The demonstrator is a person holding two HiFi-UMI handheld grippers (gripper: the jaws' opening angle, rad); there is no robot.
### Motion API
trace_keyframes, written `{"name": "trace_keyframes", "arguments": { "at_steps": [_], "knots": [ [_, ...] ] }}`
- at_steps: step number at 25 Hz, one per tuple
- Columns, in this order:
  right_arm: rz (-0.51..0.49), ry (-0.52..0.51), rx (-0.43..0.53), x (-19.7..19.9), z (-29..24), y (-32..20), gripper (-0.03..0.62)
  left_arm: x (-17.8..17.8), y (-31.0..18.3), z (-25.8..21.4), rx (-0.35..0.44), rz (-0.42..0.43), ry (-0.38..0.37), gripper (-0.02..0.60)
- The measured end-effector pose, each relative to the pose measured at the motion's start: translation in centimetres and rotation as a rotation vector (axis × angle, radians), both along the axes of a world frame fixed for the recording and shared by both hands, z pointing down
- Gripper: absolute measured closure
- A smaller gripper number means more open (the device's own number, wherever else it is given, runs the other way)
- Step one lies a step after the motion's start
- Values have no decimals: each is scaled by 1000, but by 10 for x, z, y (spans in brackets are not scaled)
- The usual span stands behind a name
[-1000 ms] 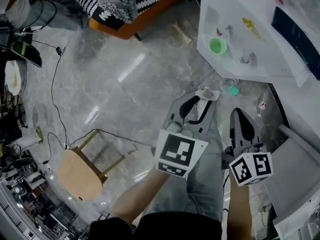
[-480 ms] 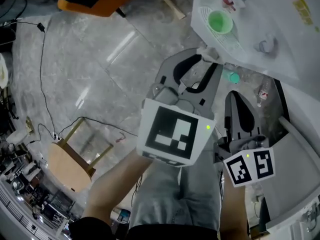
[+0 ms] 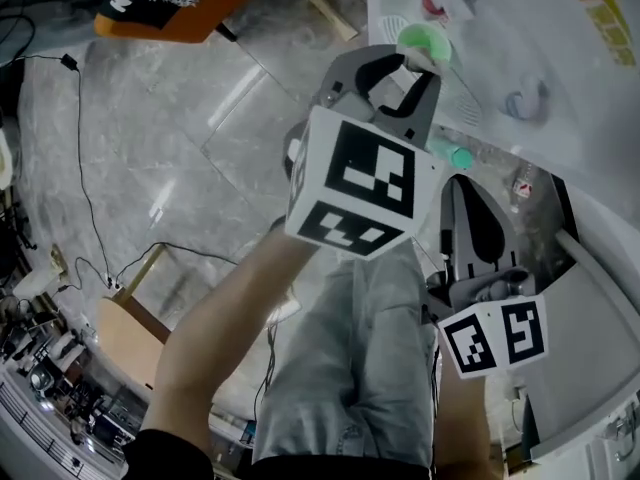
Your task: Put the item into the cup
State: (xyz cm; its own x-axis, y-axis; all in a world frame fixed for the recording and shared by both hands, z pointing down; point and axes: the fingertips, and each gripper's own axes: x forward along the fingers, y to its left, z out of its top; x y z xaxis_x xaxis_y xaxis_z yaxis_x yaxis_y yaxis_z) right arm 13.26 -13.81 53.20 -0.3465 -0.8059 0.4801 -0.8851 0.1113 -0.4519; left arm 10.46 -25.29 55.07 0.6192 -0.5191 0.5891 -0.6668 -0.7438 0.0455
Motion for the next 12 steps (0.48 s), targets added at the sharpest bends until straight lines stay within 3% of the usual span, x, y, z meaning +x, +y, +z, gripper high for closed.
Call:
{"name": "trace_keyframes", "arguments": {
  "at_steps": [12],
  "knots": [
    [8,12,-7,9,9,-3,582,25,-28,40,7,78,-197,471]
  ]
}}
